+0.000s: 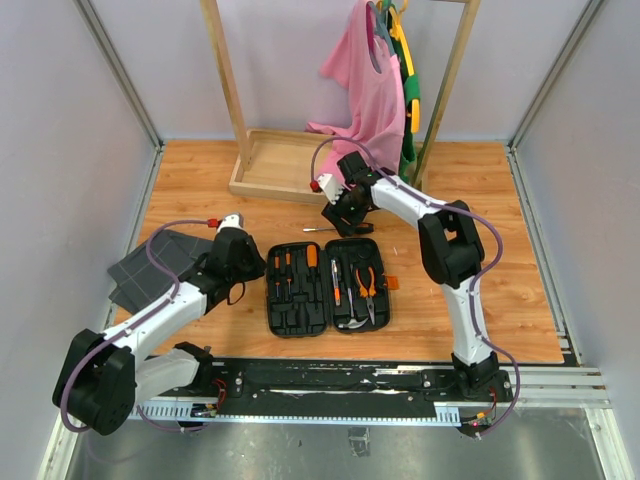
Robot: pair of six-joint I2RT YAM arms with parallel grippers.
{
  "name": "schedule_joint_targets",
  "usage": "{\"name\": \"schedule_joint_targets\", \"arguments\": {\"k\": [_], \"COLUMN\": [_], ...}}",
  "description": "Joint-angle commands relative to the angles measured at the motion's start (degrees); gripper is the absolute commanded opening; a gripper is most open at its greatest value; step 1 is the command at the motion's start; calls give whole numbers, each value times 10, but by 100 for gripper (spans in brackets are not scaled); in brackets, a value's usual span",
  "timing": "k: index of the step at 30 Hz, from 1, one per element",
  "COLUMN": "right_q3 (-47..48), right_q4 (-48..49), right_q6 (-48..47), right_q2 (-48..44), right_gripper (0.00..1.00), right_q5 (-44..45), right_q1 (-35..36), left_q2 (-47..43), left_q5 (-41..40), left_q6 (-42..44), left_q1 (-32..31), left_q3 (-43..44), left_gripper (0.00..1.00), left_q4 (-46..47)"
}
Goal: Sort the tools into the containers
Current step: Pick up the screwdriver from the center of the board.
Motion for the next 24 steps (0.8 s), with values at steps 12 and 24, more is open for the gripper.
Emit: {"name": "schedule_joint_targets", "arguments": {"k": [12, 24], "right_q3": [83, 57], "right_q4": [-99, -72], "right_q6": [-63, -115], "right_q2": [79, 0], "right_gripper": [31, 1], "right_q5": [0, 106], "right_q1": [-11, 12], "left_q2": [-14, -27], "left_q5": [-9, -9], "left_q6": [-8, -3], "left_q1": [3, 3], "left_q3": [-11, -10], "left_gripper": [28, 28], "left_q4": [-2, 0]}}
